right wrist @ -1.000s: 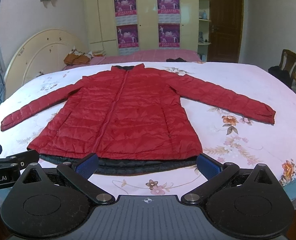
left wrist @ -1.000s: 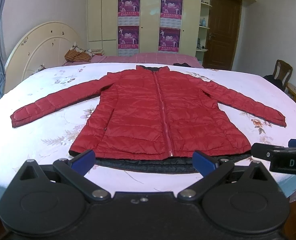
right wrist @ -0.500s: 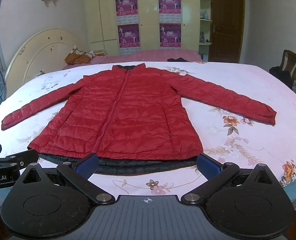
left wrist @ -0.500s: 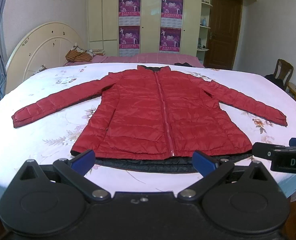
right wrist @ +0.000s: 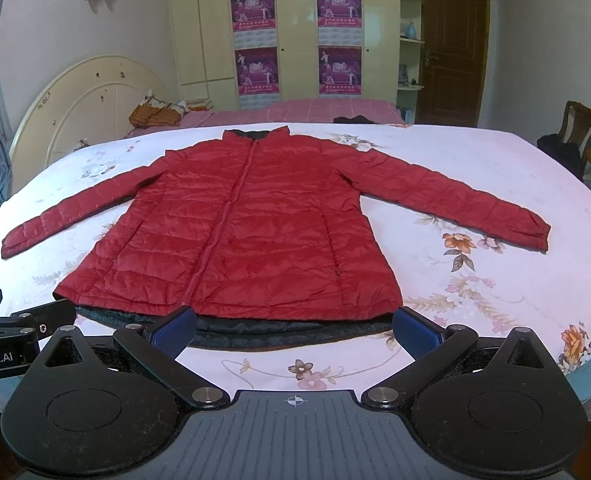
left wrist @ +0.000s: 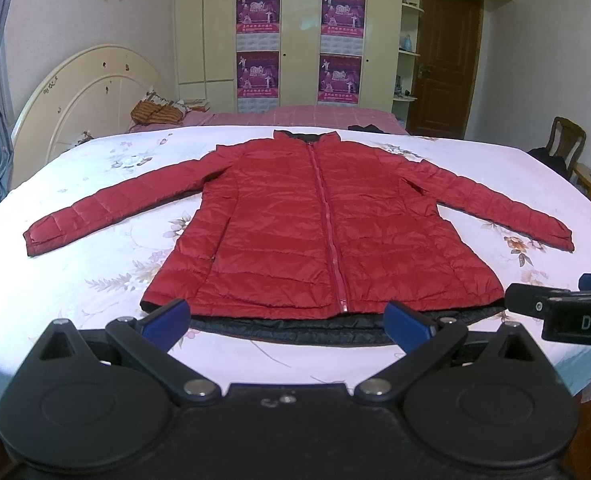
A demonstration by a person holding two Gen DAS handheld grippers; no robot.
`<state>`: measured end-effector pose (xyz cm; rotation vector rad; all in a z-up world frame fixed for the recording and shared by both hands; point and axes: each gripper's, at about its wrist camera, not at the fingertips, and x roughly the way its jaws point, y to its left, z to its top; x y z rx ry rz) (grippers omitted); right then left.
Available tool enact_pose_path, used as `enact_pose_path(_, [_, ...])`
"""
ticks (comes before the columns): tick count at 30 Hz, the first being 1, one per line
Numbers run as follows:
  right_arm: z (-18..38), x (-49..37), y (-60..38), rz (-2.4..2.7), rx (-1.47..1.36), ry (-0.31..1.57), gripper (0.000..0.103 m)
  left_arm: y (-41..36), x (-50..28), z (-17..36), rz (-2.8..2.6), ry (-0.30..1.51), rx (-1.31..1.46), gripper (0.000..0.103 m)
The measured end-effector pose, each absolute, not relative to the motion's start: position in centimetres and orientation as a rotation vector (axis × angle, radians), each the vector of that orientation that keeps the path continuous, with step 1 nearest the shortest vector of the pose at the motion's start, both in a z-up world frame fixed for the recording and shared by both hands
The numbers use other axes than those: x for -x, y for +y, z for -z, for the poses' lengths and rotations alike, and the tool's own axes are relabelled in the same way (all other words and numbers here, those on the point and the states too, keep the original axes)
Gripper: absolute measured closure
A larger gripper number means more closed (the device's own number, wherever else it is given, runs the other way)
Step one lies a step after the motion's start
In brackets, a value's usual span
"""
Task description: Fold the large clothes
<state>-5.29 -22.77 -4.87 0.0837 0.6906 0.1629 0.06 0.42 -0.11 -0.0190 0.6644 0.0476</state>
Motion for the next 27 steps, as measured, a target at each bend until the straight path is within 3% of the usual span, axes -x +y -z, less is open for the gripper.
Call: enact_pose_path(27, [5.1, 5.14, -23.18, -0.161, -0.084, 0.7, 0.0, -0.12, -0.08, 0.22, -0.055, 0.669, 0.015, 0.0])
